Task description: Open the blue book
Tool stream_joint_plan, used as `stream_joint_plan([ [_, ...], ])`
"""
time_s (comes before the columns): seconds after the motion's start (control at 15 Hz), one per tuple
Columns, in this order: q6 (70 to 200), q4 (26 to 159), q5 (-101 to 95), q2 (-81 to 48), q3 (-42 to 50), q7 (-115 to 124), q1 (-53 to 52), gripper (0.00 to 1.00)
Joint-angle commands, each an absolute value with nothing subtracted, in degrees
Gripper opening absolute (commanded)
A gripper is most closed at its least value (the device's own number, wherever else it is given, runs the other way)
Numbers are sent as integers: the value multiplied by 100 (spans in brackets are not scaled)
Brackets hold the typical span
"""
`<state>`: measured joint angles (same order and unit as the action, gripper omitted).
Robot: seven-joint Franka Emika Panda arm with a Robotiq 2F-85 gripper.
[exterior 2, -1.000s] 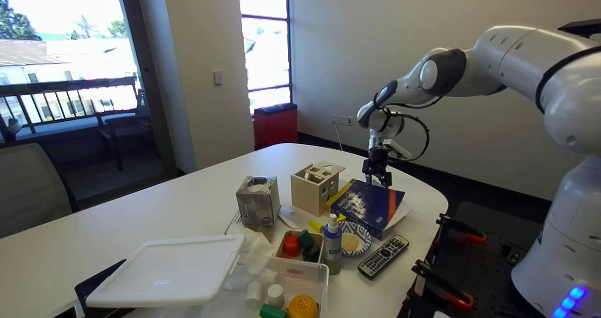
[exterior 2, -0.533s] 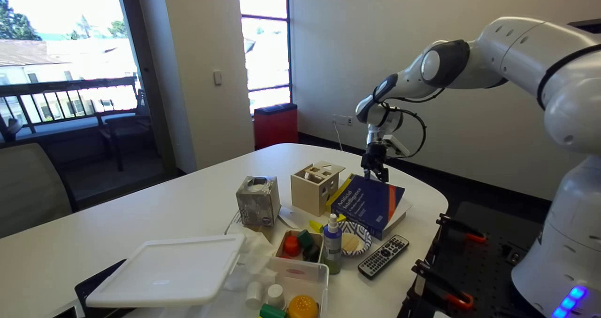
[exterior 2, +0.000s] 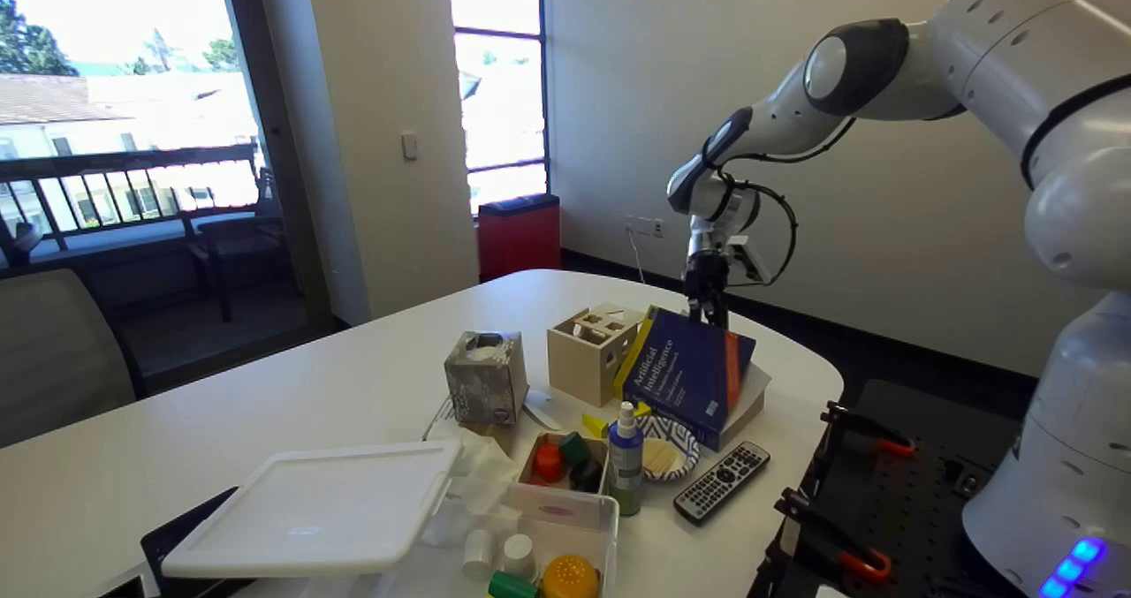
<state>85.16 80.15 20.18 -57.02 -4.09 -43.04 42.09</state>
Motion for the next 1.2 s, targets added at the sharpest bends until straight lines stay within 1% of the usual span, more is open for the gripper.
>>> stream_joint_plan([
  [0.0,8622,9112,2024,-4977,-297,-4688,3972,100],
  [0.27,8735,9809,1878,-4686,-211,-4876,3512,100],
  [0.47,8984,10220,1663,-4614,-144,-4864,2981,100],
  [0.8,9538,10655,1448,-4541,-130,-4717,2146,100],
  [1.13,10019,10900,1317,-4338,-223,-4667,1580,100],
])
